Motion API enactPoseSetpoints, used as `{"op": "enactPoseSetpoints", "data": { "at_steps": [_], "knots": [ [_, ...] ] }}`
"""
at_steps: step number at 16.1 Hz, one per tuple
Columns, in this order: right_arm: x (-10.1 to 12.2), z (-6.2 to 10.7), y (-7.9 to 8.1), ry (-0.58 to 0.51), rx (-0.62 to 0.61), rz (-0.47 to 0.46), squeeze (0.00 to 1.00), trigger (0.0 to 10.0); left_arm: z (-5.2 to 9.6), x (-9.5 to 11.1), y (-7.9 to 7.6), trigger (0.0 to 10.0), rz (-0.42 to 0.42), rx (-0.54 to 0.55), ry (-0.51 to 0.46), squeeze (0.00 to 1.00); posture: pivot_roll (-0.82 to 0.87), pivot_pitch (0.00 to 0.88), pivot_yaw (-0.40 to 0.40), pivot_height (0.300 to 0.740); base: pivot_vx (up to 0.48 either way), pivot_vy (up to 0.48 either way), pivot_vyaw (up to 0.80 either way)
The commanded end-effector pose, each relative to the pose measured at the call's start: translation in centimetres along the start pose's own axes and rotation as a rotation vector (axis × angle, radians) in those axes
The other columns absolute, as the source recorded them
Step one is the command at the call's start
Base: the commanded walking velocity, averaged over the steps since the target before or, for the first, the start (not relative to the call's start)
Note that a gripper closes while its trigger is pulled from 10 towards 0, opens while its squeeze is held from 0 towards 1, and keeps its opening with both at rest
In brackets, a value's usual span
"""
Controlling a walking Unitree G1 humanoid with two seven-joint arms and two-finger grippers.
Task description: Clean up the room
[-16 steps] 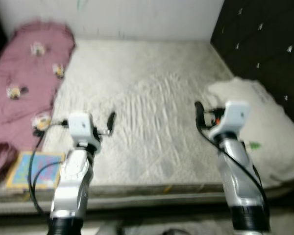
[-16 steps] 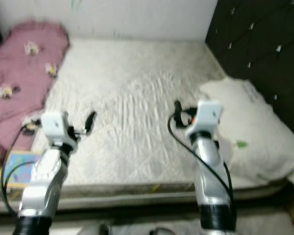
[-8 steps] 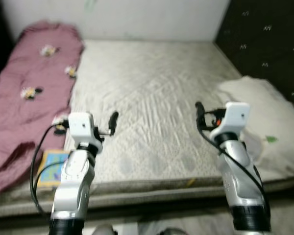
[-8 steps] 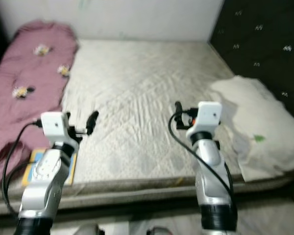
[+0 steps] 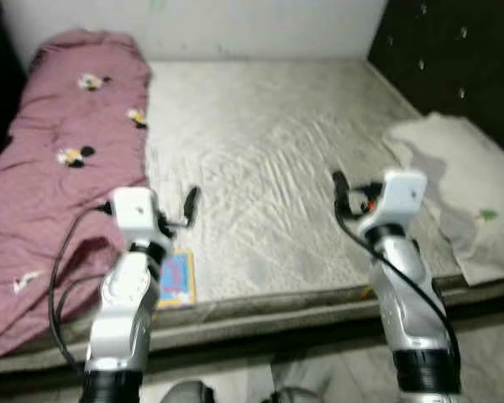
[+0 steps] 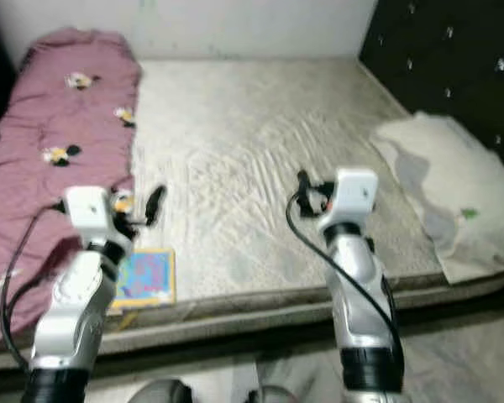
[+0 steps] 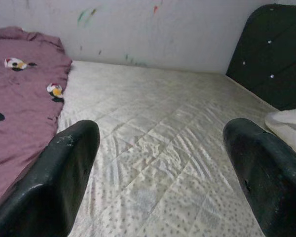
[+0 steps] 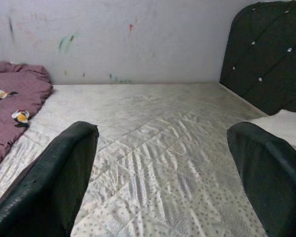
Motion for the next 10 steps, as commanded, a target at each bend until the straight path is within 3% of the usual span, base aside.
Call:
{"op": "enactPoseSetpoints", "data": {
  "at_steps": [1, 9, 10],
  "knots": [
    [0.62, -0.23, 0.36, -0.021, 0.013, -0.001, 0.00, 10.0, -0.03, 0.36, 0.65, 10.0, -0.013, 0.017, -0.007, 0.00, 0.01, 0.000, -0.066, 0.740, 0.000, 0.480, 0.00],
    [0.41, -0.44, 0.42, -0.015, 0.024, 0.003, 0.00, 10.0, -0.22, 0.38, 0.83, 10.0, -0.029, 0.036, -0.014, 0.00, 0.00, 0.000, -0.064, 0.740, 0.000, 0.480, 0.00],
    [0.31, -0.38, 0.46, -0.012, 0.025, -0.005, 0.00, 10.0, -0.16, 0.29, 1.12, 10.0, -0.049, 0.052, -0.013, 0.00, 0.00, 0.000, -0.061, 0.740, 0.000, 0.000, 0.00]
  ]
}}
Point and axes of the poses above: a point about 5 cm out from each wrist's last joint towards the gripper, its own z axis pointing back from the gripper into the wrist, its own x axis along the axis of the wrist's last joint, y = z × x, the point moved 3 cm from there along -z, pointing out of the wrist towards the gripper, and after that the axes turned 9 degrees about -z, right-handed, at the moved point
